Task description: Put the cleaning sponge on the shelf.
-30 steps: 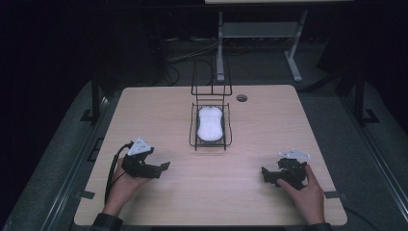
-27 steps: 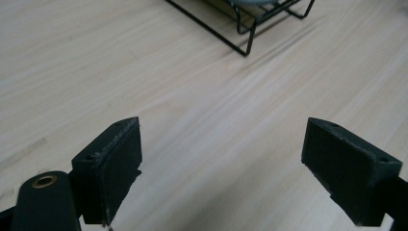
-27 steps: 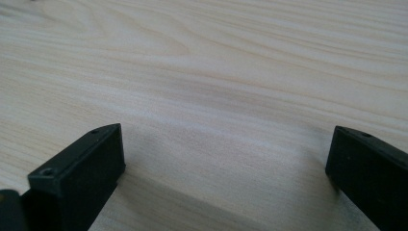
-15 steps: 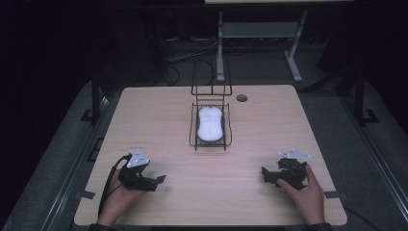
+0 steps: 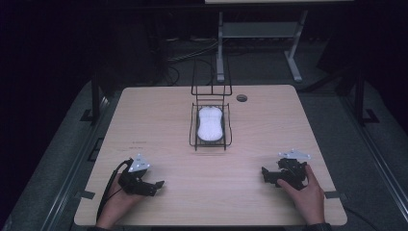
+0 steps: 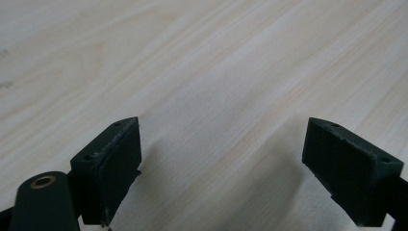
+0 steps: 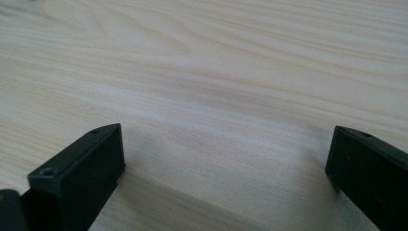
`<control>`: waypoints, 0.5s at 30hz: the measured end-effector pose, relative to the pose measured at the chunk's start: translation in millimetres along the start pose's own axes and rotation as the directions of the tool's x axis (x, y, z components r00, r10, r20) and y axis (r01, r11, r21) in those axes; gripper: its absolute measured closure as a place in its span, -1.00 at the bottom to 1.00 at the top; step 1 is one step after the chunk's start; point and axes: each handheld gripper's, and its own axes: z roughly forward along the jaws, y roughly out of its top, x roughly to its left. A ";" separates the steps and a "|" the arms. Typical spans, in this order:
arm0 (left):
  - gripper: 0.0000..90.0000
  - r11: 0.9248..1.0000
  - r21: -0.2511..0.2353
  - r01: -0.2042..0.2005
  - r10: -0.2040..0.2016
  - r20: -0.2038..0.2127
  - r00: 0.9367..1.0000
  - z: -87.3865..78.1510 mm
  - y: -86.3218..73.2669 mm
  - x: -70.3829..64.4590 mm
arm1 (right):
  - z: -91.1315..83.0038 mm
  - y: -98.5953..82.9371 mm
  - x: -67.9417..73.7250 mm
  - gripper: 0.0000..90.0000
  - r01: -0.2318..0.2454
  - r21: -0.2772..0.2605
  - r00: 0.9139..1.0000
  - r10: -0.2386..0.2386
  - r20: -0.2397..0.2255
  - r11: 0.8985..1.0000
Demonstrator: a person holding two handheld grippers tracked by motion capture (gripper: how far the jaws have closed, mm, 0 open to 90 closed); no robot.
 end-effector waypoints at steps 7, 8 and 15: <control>-0.72 0.998 -0.056 -0.010 0.011 0.019 1.000 1.8 -6.1 1.9 | -0.1 -0.1 0.0 -1.00 -0.001 0.000 1.000 0.001 0.000 1.000; -0.72 0.997 -0.074 -0.015 0.017 0.024 1.000 2.0 -8.2 2.9 | -0.1 -0.1 0.0 -1.00 0.000 0.000 1.000 0.000 0.000 1.000; -0.71 0.996 -0.090 -0.017 0.020 0.027 0.999 1.5 -10.9 3.3 | -0.2 -0.1 0.1 -1.00 -0.001 0.000 1.000 0.001 0.000 1.000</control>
